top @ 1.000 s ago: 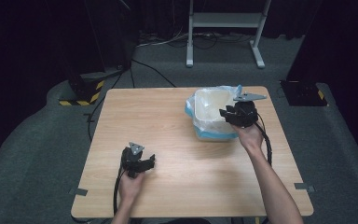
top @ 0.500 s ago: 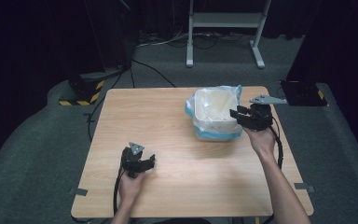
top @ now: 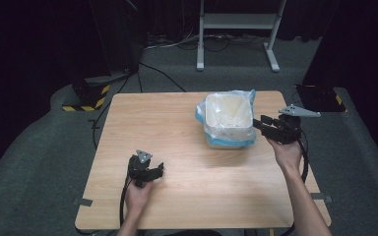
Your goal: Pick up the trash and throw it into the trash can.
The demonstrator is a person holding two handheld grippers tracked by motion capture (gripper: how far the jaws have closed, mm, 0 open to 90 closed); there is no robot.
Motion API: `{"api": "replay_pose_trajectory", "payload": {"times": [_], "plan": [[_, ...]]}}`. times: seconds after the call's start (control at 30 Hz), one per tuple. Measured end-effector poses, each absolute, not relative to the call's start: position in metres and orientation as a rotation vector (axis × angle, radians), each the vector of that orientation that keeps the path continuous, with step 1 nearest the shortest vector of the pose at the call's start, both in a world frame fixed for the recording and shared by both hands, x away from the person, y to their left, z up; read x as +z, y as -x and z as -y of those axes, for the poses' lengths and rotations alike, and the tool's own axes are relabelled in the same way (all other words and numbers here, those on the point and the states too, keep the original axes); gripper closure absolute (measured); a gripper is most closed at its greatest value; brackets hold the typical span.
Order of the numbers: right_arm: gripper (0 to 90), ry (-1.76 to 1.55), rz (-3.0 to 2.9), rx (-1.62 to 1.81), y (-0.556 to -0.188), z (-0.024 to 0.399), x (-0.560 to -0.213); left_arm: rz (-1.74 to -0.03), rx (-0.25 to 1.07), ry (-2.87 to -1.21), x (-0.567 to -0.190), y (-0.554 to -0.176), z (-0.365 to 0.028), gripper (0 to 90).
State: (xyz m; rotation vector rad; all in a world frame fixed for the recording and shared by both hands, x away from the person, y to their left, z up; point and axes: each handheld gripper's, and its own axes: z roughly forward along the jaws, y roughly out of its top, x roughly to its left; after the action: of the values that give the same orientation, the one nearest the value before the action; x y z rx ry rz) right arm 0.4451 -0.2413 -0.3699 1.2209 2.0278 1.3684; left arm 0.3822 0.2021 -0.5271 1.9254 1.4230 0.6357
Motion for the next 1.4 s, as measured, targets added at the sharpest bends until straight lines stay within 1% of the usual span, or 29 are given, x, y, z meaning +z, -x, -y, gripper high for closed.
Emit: {"api": "replay_pose_trajectory", "payload": {"times": [0.33,0.9,1.4], "plan": [[57.0,-1.241,-2.016,1.385,-0.433,0.254,-0.377,-1.423,0.636,-1.926,-0.527,-0.382,-0.202,27.9],[56.6,-1.296,-1.989,1.398,-0.408,0.276,-0.404,-1.422,0.636,-1.926,-0.527,-0.382,-0.202,27.9],[56.3,-1.331,-1.993,1.366,-0.393,0.280,-0.427,-1.423,0.636,-1.925,-0.527,-0.382,-0.202,27.9]]}}
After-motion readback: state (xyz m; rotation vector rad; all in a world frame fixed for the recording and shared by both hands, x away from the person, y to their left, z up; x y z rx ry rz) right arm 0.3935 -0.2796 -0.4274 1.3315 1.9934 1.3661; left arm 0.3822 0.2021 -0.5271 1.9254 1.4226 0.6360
